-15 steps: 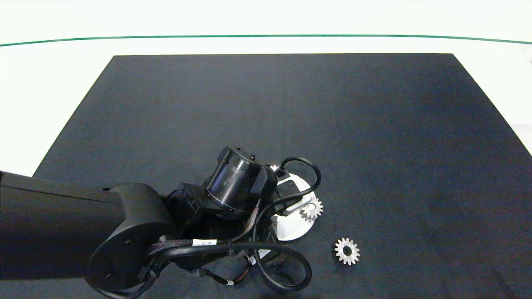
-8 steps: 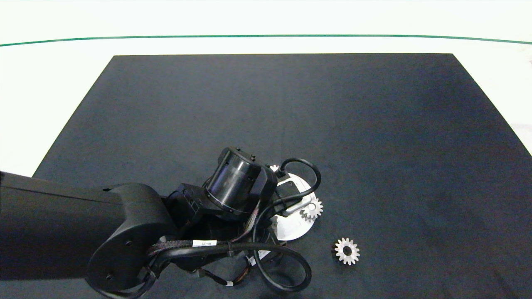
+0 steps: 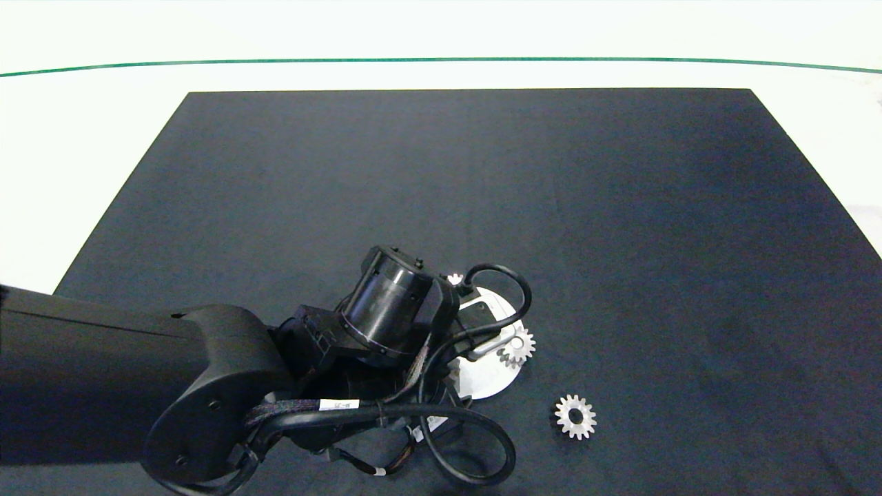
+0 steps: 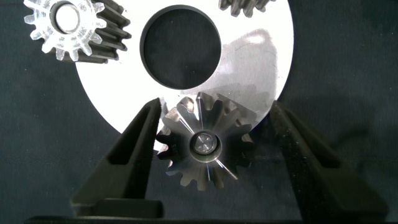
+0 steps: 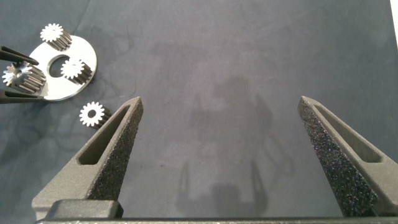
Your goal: Remove an incorrectly installed larger gear and replace it with the correct smaller gear
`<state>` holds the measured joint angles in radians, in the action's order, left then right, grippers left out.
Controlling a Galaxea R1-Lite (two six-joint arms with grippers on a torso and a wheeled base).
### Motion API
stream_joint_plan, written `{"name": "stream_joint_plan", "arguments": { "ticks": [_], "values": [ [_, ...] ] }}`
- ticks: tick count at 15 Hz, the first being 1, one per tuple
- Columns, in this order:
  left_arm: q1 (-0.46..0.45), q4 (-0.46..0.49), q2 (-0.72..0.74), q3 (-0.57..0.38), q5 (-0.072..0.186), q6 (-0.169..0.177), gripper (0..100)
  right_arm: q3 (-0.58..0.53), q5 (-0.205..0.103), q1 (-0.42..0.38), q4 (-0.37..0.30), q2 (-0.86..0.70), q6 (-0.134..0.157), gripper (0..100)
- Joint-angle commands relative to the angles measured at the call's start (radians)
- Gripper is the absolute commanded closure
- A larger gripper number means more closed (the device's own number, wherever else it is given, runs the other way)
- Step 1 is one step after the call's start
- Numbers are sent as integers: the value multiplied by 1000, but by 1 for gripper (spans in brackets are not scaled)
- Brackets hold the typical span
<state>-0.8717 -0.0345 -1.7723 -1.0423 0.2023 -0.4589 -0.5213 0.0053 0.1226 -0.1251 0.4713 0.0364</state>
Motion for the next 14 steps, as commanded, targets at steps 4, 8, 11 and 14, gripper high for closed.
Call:
{"name": "stream_joint_plan", "arguments": {
  "ticks": [4,8,11,14],
  "values": [
    [2,-1,2,5,2,-3,43,0,1,0,-1,0,0,0],
    [2,-1,2,12,2,-6,52,1,1,2,-1,0,0,0],
    [2,-1,1,12,2,-6,58,0,1,2,-1,0,0,0],
    [2,-1,-1,8,2,-6,63,0,1,2,-1,0,0,0]
  ]
}}
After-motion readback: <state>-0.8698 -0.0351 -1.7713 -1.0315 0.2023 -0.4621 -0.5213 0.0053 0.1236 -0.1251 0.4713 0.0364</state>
